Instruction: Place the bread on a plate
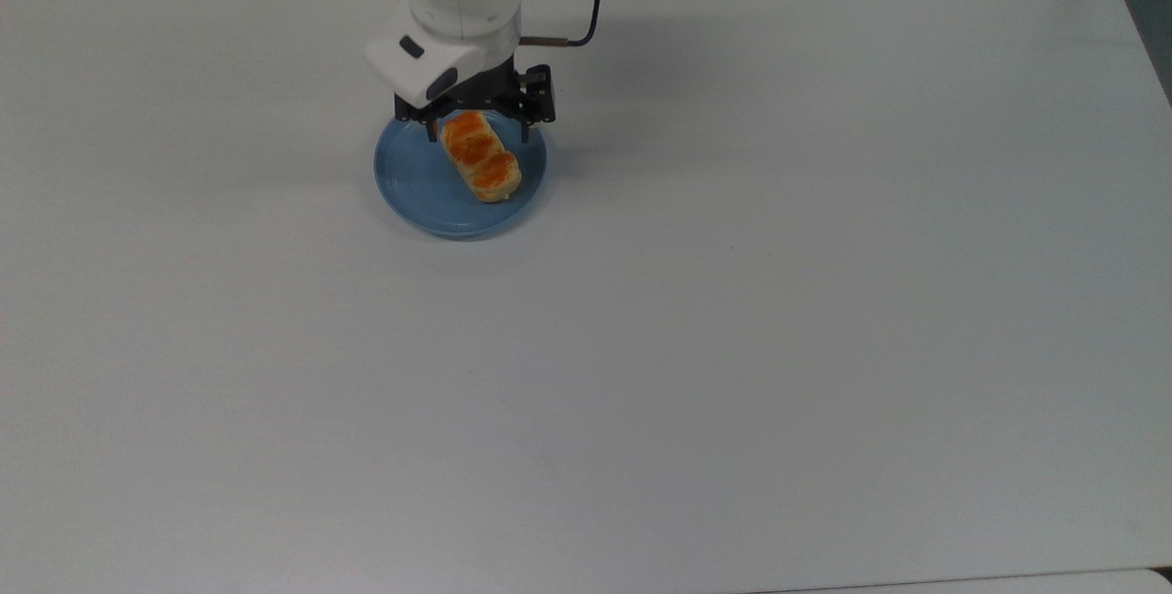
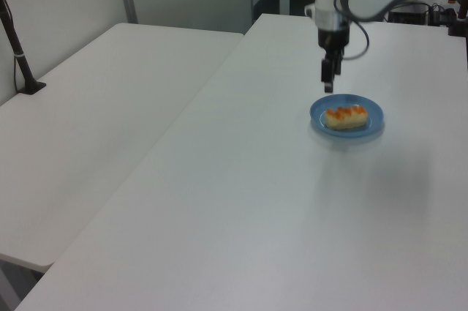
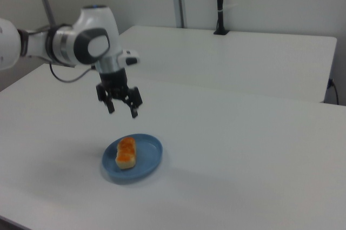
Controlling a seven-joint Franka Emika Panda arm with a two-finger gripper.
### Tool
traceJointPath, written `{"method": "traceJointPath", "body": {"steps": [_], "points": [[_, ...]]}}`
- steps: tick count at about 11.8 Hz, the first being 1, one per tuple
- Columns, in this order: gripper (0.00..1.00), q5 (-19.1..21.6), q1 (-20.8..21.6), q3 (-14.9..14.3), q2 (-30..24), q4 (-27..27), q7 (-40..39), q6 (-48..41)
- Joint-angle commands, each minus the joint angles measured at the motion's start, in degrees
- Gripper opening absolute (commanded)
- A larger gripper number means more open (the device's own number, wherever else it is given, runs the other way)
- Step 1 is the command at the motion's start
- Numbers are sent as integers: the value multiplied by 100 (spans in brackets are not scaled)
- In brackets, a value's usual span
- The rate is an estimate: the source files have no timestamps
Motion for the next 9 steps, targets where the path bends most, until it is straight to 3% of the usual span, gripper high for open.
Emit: {"method": "traceJointPath", "body": {"steps": [1, 5, 9], "points": [[100, 59, -729, 769, -85, 1100, 284, -952], [100, 85, -924, 850, -226, 1647, 293, -1393], [100, 41, -924, 832, -226, 1718, 310, -1517]]}}
